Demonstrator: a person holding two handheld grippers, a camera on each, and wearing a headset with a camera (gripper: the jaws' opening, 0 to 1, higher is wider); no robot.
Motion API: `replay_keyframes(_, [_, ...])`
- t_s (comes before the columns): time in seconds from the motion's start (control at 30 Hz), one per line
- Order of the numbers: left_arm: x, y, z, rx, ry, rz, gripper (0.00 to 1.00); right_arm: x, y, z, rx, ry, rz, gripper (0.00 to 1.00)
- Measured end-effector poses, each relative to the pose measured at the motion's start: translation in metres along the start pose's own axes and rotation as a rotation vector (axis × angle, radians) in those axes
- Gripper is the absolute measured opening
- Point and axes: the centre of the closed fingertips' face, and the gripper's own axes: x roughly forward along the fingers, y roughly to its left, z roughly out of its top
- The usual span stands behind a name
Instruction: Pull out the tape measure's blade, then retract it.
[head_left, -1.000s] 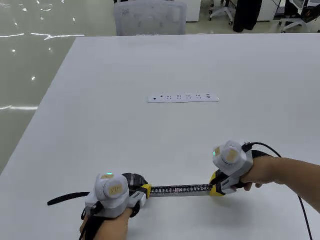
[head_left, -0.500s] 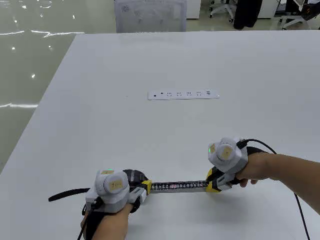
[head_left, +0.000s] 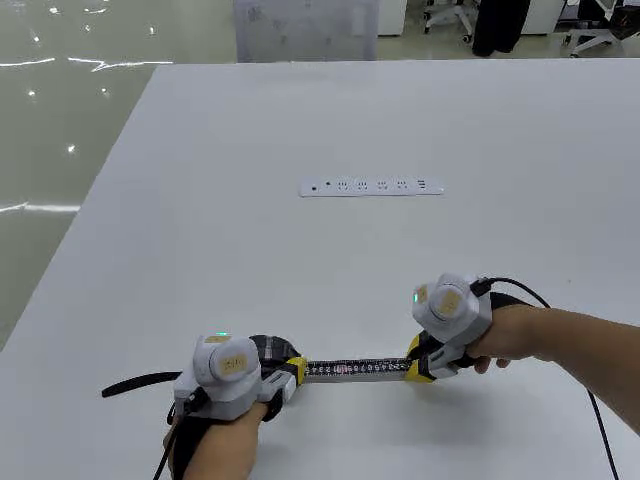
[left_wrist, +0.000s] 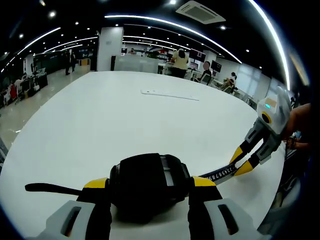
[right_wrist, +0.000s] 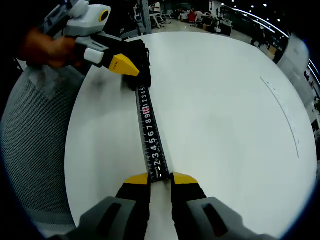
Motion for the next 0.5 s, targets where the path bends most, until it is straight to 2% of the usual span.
replay_keyframes(0.5, [0.0001, 0.0009, -0.0008, 0.004, 0.003, -0.005, 0.58, 0.0054, 0.0019, 0.0086, 0.023, -0.011, 0.003, 0.14])
